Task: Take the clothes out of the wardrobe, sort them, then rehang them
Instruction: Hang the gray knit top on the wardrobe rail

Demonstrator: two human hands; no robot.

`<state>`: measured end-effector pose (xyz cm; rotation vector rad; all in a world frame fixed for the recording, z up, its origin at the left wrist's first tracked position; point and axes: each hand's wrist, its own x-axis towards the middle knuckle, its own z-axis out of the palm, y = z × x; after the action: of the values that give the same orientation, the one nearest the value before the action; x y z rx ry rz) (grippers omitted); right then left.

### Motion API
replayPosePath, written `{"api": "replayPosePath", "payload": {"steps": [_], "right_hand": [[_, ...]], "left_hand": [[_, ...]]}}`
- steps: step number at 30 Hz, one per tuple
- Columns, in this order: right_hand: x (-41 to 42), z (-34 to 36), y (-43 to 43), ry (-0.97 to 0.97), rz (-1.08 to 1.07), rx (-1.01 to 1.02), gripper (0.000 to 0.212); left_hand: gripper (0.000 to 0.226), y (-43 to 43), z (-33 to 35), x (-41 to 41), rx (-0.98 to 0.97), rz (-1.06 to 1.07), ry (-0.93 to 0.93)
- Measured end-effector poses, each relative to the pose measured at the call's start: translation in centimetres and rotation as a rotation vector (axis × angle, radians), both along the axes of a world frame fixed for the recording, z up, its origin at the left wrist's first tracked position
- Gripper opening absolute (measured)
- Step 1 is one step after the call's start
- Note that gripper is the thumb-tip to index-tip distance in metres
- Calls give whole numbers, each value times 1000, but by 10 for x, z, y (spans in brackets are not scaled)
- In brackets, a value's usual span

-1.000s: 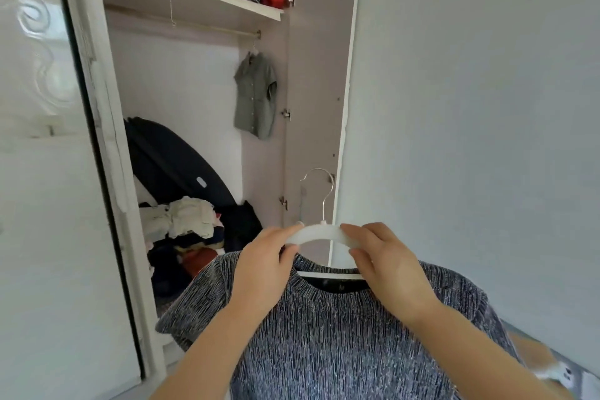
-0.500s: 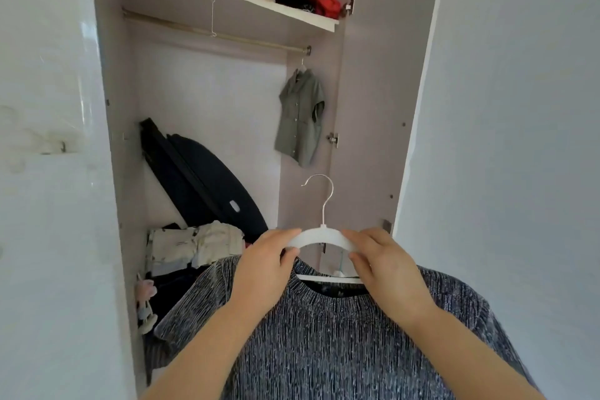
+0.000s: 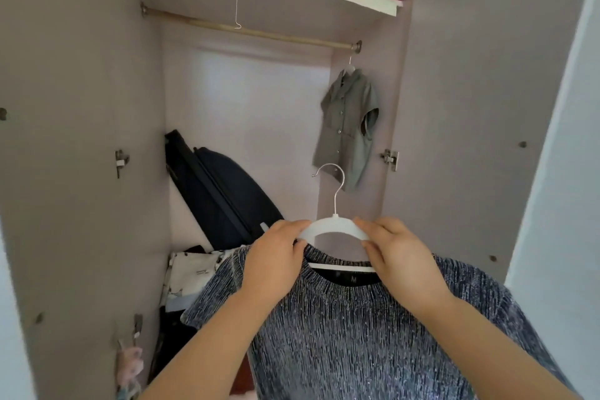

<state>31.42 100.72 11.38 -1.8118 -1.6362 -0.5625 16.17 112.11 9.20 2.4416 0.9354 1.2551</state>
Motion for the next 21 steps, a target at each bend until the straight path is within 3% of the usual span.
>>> {"api": "replayPosePath", "payload": {"steps": [8, 15, 21], "right_hand": [[58, 15, 153, -112, -71, -13, 38], [116, 64, 255, -178, -168, -14, 48], [172, 106, 326, -236, -201, 7, 39]], "left_hand": [[31, 161, 13, 55, 0, -21, 21], [39, 272, 79, 97, 88, -9, 54], [45, 343, 122, 124, 184, 14, 39]]}}
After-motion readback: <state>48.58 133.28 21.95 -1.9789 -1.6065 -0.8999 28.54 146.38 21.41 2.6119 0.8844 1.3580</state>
